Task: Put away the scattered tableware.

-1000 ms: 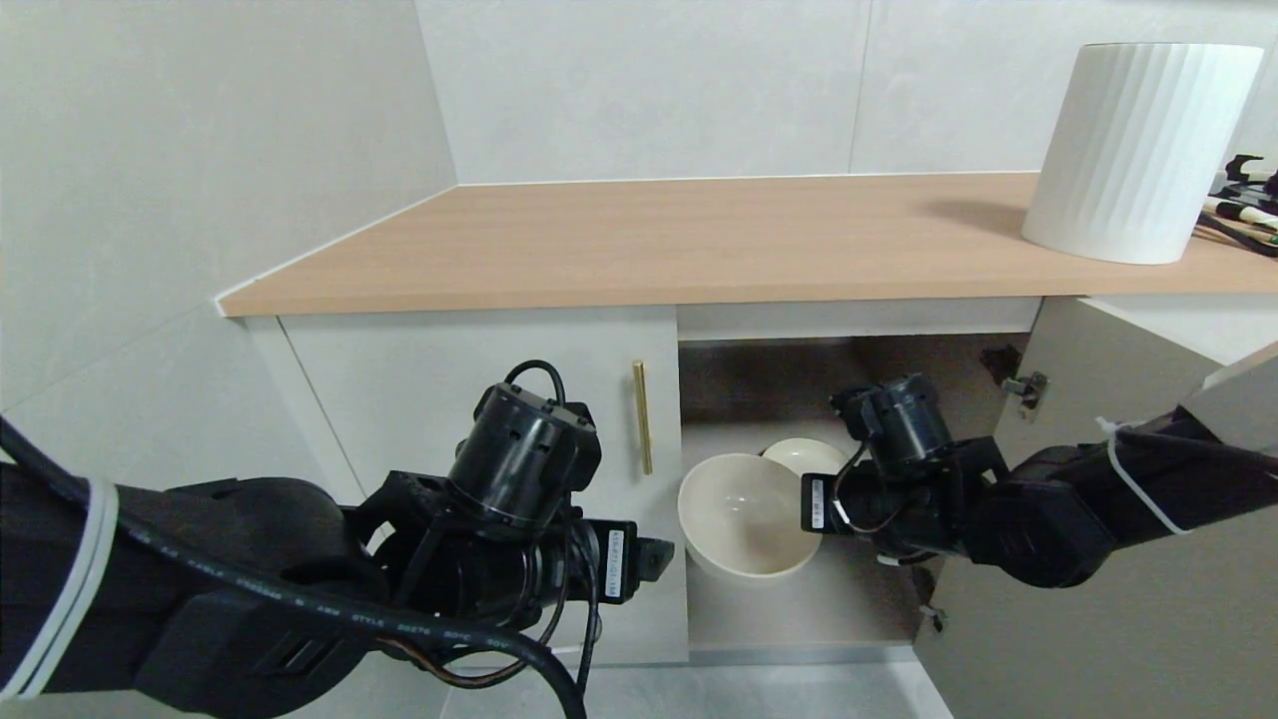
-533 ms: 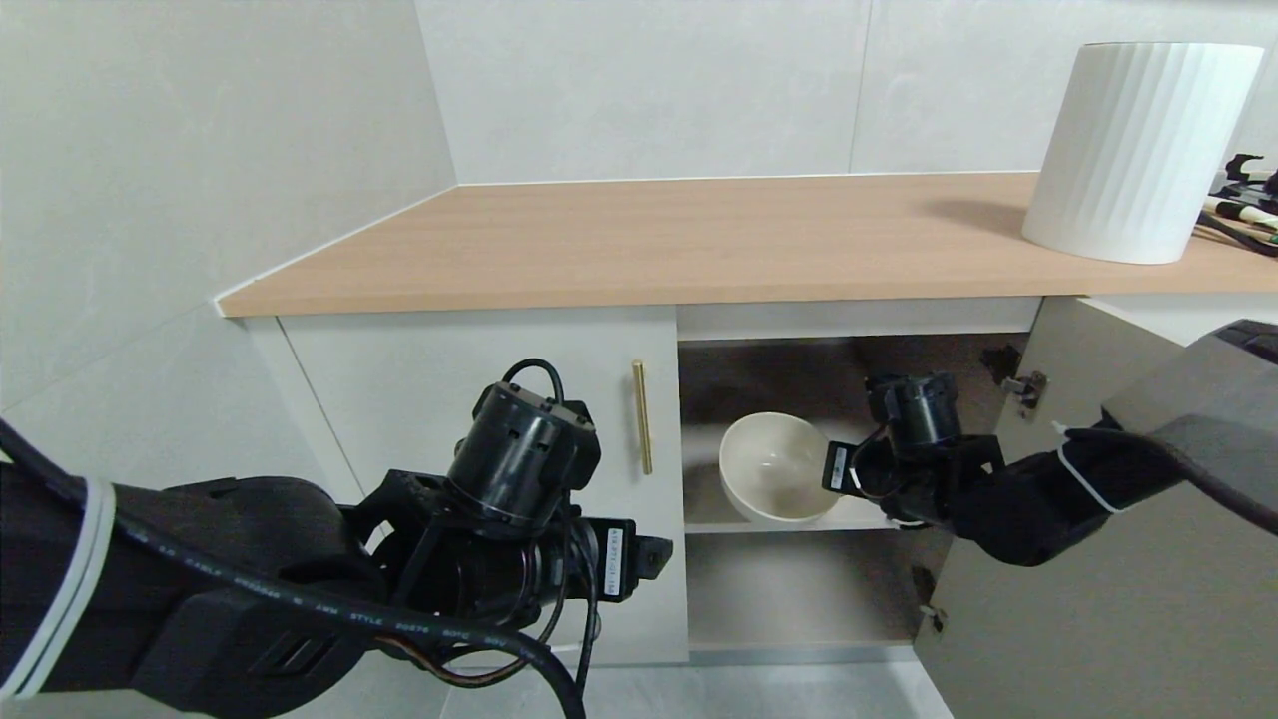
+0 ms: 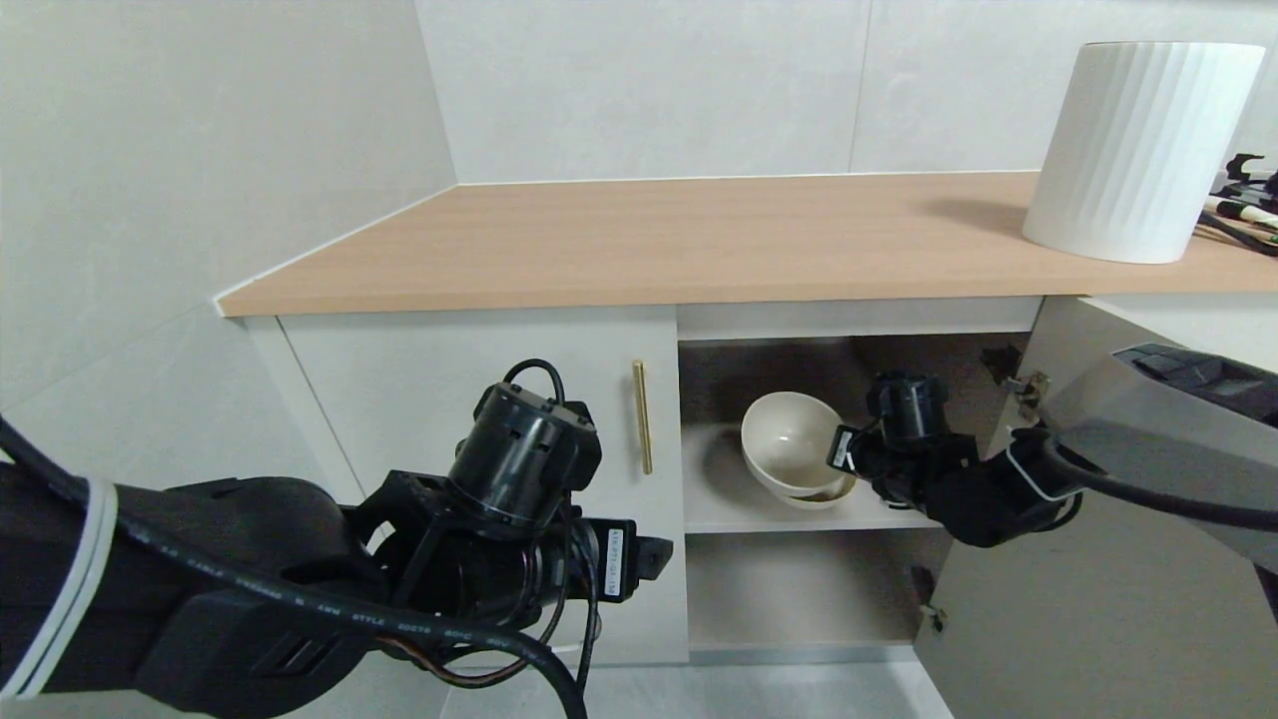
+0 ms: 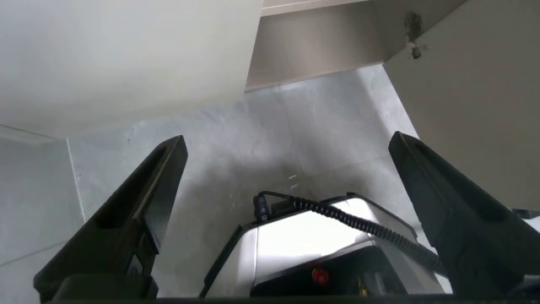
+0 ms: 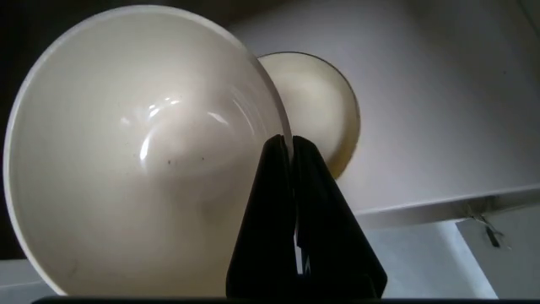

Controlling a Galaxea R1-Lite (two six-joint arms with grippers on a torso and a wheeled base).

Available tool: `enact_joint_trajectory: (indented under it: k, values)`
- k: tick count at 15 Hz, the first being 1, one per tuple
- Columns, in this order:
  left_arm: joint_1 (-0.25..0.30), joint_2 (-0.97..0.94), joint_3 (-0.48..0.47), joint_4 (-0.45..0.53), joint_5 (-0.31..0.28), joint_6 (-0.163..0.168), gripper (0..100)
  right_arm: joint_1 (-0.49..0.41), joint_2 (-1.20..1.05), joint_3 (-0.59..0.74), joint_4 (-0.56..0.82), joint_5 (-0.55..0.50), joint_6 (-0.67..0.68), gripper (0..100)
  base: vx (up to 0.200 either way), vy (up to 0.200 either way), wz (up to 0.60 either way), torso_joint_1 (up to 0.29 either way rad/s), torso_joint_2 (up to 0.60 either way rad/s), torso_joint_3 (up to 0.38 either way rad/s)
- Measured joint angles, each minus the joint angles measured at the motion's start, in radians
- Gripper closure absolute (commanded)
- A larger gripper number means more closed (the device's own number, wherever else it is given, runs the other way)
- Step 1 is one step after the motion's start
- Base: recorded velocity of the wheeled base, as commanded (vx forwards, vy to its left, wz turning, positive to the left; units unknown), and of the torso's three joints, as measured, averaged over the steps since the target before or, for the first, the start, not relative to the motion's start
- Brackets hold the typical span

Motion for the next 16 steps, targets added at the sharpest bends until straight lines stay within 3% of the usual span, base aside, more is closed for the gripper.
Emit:
enact_joint_trajectory:
  k: [6,16]
  values:
    - [0.000,0.002,0.000,0.000,0.000,0.000,0,-0.055,0.078,-0.096,0.005,-0.018,-0.003,100,0.000,0.000,0.00,0.000,0.00,0.000]
    - [0.000,0.000,0.001,0.000,0.000,0.000,0,-0.061,0.148,-0.143,0.010,-0.043,-0.015,100,0.000,0.000,0.00,0.000,0.00,0.000]
